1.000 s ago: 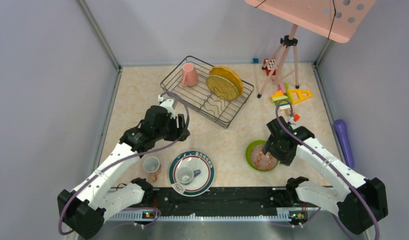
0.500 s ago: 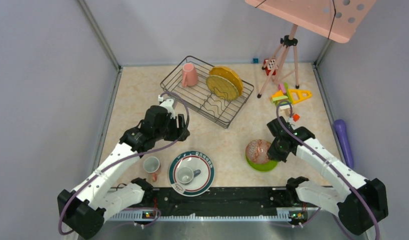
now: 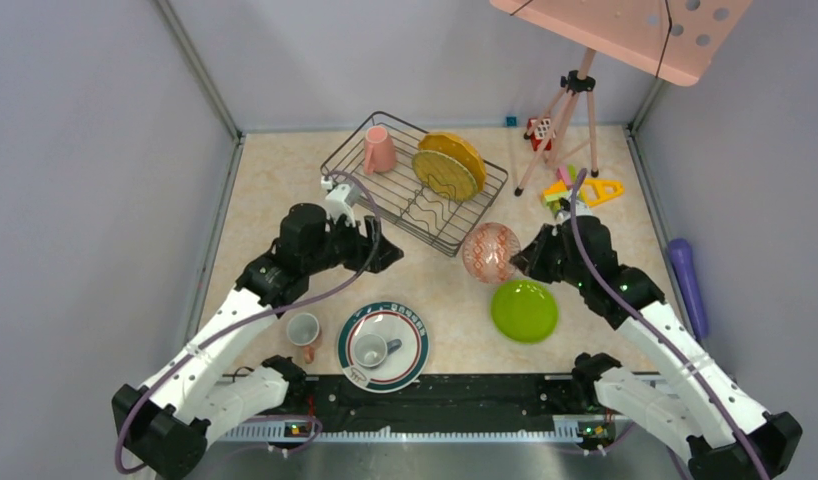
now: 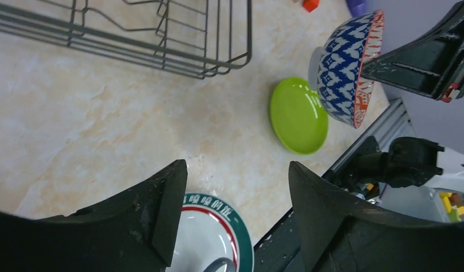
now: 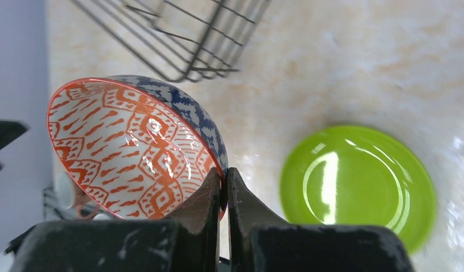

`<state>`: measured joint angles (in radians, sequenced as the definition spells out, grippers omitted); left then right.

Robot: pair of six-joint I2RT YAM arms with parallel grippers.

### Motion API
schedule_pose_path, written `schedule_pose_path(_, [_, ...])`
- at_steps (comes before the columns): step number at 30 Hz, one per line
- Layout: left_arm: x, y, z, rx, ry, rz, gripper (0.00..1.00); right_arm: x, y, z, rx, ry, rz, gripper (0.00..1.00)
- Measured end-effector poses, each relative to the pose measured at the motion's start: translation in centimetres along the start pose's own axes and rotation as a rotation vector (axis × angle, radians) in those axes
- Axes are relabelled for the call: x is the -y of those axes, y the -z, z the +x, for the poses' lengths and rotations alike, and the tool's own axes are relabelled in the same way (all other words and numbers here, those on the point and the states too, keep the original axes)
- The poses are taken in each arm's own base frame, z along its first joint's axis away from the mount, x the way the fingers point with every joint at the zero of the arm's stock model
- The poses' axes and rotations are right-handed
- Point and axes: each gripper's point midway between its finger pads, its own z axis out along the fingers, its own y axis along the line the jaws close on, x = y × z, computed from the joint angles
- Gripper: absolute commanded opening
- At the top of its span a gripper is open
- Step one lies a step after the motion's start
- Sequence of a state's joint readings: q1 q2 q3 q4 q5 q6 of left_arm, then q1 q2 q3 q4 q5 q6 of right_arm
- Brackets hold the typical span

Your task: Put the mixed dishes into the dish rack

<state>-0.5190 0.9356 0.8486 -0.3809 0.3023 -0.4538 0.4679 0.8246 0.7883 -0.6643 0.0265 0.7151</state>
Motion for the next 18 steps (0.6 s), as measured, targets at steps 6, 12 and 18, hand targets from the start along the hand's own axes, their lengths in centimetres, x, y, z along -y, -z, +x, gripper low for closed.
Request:
schedule_pose_path(6, [2.7, -1.2, -2.0, 0.053, 0.032, 0.142, 0.78, -6.0, 0.1, -2.7, 0.108, 0.085, -0.305, 0.0])
schedule_pose_path(12, [5.3, -1.6, -4.2, 0.117, 0.048, 0.278, 0.88, -9.3, -0.8, -3.3, 0.125, 0.176, -0.482, 0.0])
schedule_pose_path(18, [7.6, -1.2, -5.5, 0.135, 0.028, 0.387, 0.92, -12.0, -1.5, -3.0, 0.091, 0.223, -0.623, 0.0])
